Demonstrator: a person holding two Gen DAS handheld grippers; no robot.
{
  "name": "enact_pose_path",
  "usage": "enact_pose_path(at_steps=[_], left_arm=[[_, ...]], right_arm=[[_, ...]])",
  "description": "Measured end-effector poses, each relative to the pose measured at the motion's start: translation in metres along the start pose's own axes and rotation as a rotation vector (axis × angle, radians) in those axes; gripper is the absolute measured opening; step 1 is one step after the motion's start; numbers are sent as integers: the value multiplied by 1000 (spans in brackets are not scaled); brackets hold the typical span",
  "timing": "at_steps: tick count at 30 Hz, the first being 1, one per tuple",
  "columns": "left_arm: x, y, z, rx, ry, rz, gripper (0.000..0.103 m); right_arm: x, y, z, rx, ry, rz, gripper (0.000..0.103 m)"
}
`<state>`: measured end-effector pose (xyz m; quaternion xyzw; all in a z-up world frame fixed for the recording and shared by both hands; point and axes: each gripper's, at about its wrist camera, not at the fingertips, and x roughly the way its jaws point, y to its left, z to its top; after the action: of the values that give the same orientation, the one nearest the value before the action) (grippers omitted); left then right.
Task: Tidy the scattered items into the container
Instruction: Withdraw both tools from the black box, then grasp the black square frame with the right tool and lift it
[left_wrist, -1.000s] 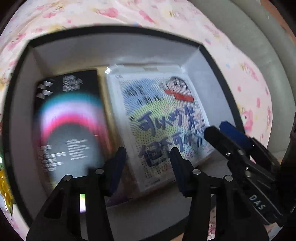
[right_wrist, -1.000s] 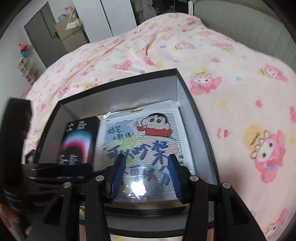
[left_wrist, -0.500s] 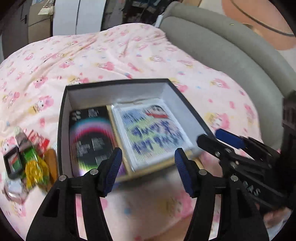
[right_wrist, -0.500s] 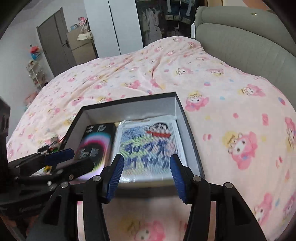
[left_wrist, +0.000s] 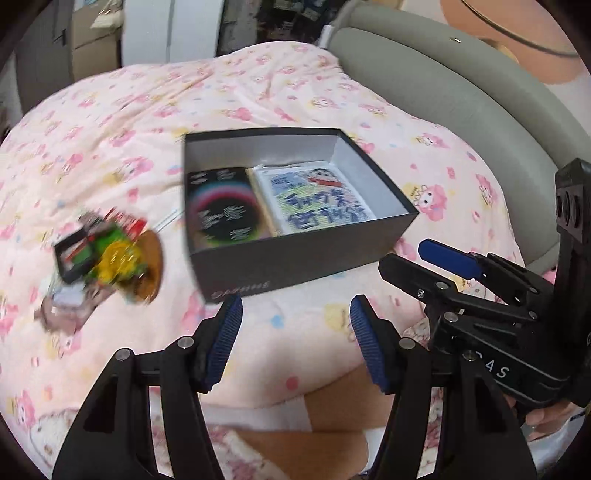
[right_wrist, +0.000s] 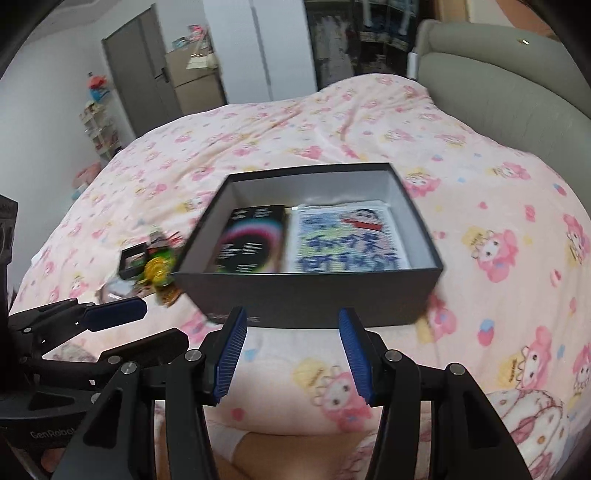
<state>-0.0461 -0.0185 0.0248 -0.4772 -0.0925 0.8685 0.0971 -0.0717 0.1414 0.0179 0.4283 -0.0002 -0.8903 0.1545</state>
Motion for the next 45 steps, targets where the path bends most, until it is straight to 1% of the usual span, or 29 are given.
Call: enact_pose_path(at_steps=[2,4,7,9,11,12,14,17,18,20,21,22,24,25,27,30,32,33,34,35,36,37,38,39,40,41,45], left_arm=[[-8,15,-4,-46,10,14,62],[-18,33,-9,-78,5,34,62],[-32,61,-12,-128,-19,90,62],[-39,83,-13,-180,-31,120,62],[-45,107,-15,-237,-43,171,65],[-47,124,-16,-267,-50,209,66],[-49,154,-16,-320,-47,251,66],[-50,205,-15,-412,-46,244,63],[-51,224,-16,-457,-59,247,63],[-49,262,-18,-562,-84,268,57],[-42,285,-19,-624,-65,231,53],[-34,300,-18,-657,-48,171,51],[-12,323,-12,-667,-7,83,51],[0,332,-8,-669,23,76,49],[19,344,-1,-676,60,61,49],[45,354,9,-690,92,22,49],[57,356,13,-707,97,23,49],[64,358,15,-715,114,22,46],[70,359,15,-715,133,49,41],[73,358,16,-705,144,80,35],[75,356,17,-688,153,101,33],[74,354,17,-683,153,107,31],[72,351,18,-677,149,112,31],[67,346,18,-671,142,110,24],[62,341,18,-681,123,113,22],[57,334,19,-673,116,106,22],[34,302,21,-637,84,106,22]], right_arm=[[3,17,3,-39,9,22,48],[7,38,7,-94,16,65,48],[19,66,15,-142,23,130,48],[28,85,19,-157,39,175,48],[43,105,25,-166,78,234,48],[49,117,27,-174,91,252,48],[62,137,35,-206,105,273,48],[81,164,45,-254,104,282,48],[92,173,50,-265,105,286,48],[111,183,57,-269,98,291,48],[123,190,60,-275,106,289,48],[138,197,64,-281,121,287,48],[164,210,72,-279,156,302,48],[179,218,74,-273,179,314,48],[204,229,78,-270,217,327,48],[238,241,79,-281,269,306,48],[257,242,77,-265,314,306,48],[266,242,74,-254,338,303,48],[274,241,72,-242,362,310,46],[279,241,69,-238,385,324,38],[283,242,66,-250,402,341,30],[283,243,64,-258,408,365,28],[279,243,62,-262,406,392,23],[273,242,62,-256,408,426,20],[267,241,63,-252,403,449,20],[257,240,64,-250,391,466,20],[212,234,68,-277,318,456,20]])
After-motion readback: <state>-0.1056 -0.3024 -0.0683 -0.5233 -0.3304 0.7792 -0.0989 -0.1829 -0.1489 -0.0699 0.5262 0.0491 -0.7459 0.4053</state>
